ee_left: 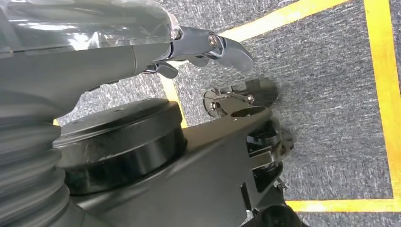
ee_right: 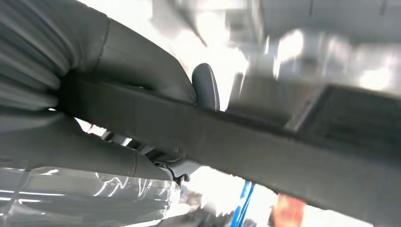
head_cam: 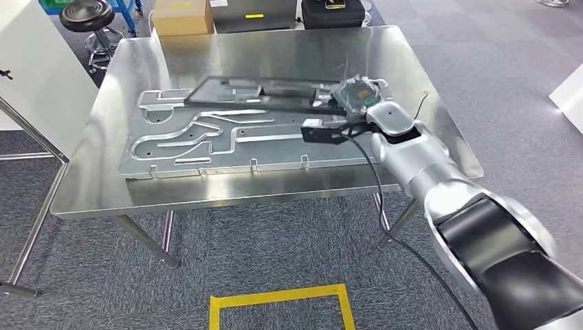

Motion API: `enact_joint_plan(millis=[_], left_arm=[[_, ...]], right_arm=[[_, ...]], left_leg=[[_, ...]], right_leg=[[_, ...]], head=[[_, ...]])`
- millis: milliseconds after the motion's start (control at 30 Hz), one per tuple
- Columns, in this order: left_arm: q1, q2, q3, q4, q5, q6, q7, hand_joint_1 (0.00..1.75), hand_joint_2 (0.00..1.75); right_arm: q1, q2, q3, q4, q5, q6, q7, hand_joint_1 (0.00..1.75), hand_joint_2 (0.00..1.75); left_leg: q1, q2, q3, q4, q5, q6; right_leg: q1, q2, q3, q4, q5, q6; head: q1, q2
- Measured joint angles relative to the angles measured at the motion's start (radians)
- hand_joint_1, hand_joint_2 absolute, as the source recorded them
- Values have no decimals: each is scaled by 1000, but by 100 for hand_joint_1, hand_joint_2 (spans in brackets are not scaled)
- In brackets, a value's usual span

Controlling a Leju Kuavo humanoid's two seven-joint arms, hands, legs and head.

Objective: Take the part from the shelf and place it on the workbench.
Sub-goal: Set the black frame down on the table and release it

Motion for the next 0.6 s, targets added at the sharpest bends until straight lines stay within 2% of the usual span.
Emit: enact_joint_plan(millis=[33,100,133,167,200,267,300,333,367,433,500,533,567,600], left_arm=[[2,1,0,0,3,1,2,0,175],[9,5,0,0,5,2,6,0,175],[13,7,0,0,6,3,7,0,175],[16,9,0,0,6,4,8,0,175],[18,11,0,0,6,5,8,0,175],[20,15,0,0,6,6,8,0,175],[20,17,0,0,6,7,8,0,175],[19,17,0,0,6,7,8,0,175],[20,18,0,0,6,7,8,0,175],[22,19,0,0,7,8,7,0,175],[23,19,0,0,9,10,3,0,175],[22,20,0,0,9,11,-1,0,175],[21,20,0,0,9,13,-5,0,175],[20,21,0,0,9,17,-8,0,131]], right_arm=[[22,11,2,9,0,-4,3,175,175],[59,31,4,26,1,-12,7,175,175],[75,39,4,33,1,-15,8,175,175],[90,45,5,40,1,-17,9,175,175],[102,50,5,46,1,-18,9,175,175],[118,57,6,56,1,-18,11,175,175],[121,60,6,60,1,-18,13,175,175],[122,62,6,64,0,-18,14,175,175],[122,64,6,67,0,-18,16,175,175],[124,65,6,73,-1,-18,17,87,87],[124,66,5,77,-4,-17,18,0,0],[124,66,4,78,-6,-17,19,0,0],[125,66,2,80,-9,-17,19,0,0],[127,67,-1,82,-12,-17,19,0,0]], left_leg=[[1,2,-18,41,-23,-5],[5,5,-83,173,-80,-13],[7,6,-115,230,-97,-16],[9,7,-133,256,-95,-19],[11,9,-132,243,-74,-22],[16,11,-82,120,-1,-27],[16,11,-52,56,23,-26],[16,11,-32,13,35,-22],[15,10,-23,-4,35,-16],[12,9,-22,-5,32,2],[12,9,-19,-9,34,15],[12,9,-18,-12,35,21],[11,10,-17,-12,34,25],[9,10,-17,-12,34,28]], right_leg=[[-4,-1,5,-5,1,-4],[-4,0,8,-7,-2,-10],[-4,1,9,-6,-3,-10],[-4,2,10,-5,-5,-9],[-6,2,11,-3,-8,-6],[-10,2,13,6,-17,3],[-10,2,12,14,-23,10],[-9,3,9,21,-27,16],[-7,3,7,25,-30,22],[-7,3,7,24,-31,31],[-10,2,1,43,-47,38],[-11,2,-15,77,-69,40],[-10,2,-40,133,-99,42],[-10,2,-73,202,-129,42]], head=[[0,0],[0,0],[0,0],[0,0],[0,0],[0,0],[0,0],[0,0],[0,0],[0,0],[0,0],[0,0],[0,0],[0,0]])
